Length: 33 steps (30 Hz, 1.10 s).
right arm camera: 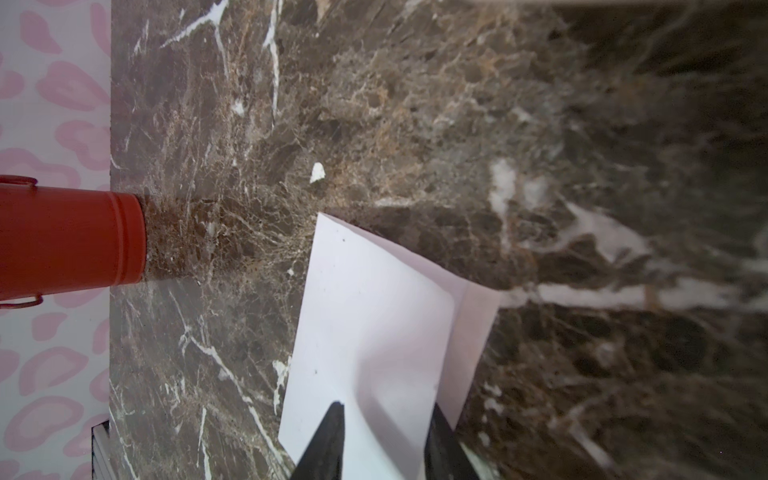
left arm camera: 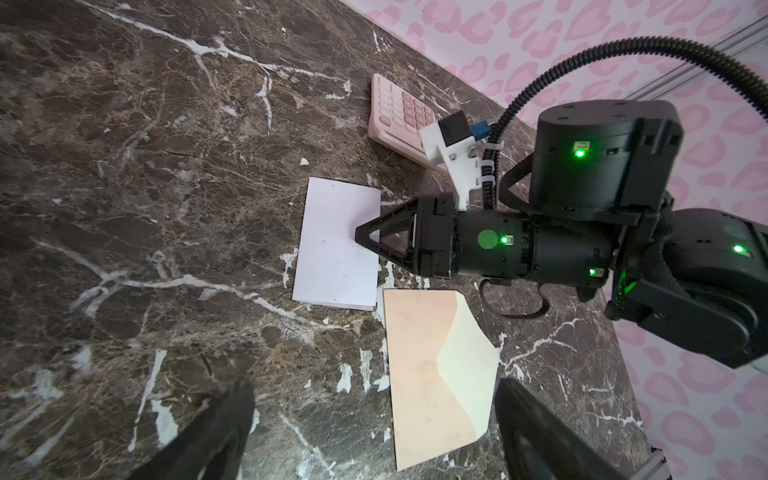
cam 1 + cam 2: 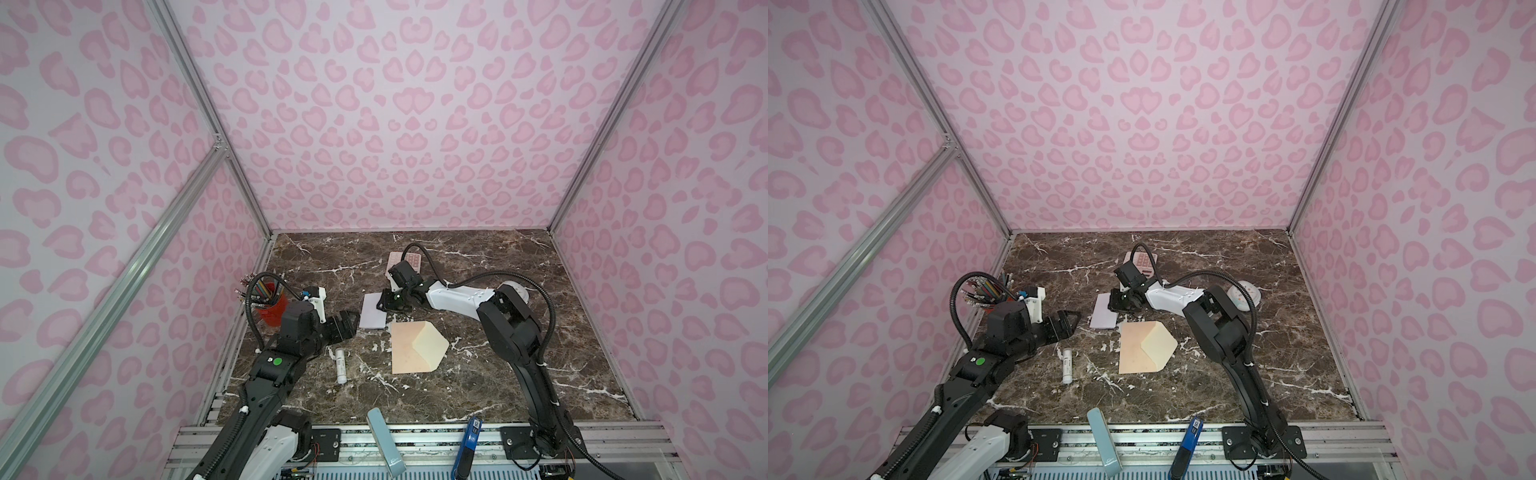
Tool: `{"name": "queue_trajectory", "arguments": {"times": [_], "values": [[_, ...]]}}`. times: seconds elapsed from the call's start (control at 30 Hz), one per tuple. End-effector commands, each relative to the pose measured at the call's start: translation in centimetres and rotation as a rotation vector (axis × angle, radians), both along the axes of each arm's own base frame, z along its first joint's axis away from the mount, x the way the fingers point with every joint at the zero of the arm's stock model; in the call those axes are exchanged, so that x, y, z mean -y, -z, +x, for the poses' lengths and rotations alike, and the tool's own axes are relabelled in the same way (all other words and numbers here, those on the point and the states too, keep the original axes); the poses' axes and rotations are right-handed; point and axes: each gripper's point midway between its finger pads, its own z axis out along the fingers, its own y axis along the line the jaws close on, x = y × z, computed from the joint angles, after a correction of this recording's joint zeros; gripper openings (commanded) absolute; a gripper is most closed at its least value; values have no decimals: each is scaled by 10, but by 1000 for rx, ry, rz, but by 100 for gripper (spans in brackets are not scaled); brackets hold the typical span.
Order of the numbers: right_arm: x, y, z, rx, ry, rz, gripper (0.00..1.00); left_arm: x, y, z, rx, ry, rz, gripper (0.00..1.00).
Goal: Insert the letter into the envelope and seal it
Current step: 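Release the envelope and grasp the folded white letter with the right gripper, then lift the folded letter with the right gripper toward the left gripper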
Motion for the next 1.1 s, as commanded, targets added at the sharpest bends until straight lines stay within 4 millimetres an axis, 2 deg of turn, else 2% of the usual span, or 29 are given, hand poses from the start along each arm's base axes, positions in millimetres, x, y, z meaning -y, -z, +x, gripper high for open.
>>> {"name": "queue_trajectory", "arguments": {"times": [0.0,0.1,0.2,0.33,0.47,0.5,0.67,0.8,1.07], "values": [[-4,2,2,-4,4,16,31,2,-8,3,39,10,-13,92],[-5,-2,1,4,3,23,24,3,-9,3,40,10,-19,92],[-5,-19,2,35,3,49,14,4,-9,1,37,16,-23,92],[-6,-54,-4,81,-16,94,5,6,-14,-4,45,34,-38,91],[1,-99,-19,139,-30,143,4,9,-29,-12,95,60,-65,91],[5,-103,-27,140,-34,147,4,10,-31,-14,104,68,-74,91],[23,-154,-61,192,-41,215,2,21,-43,-23,148,118,-170,91],[38,-189,-93,222,-57,272,2,34,-63,-27,240,163,-321,92],[60,-231,-144,254,-101,353,2,55,-93,-32,332,275,-556,92]]}}
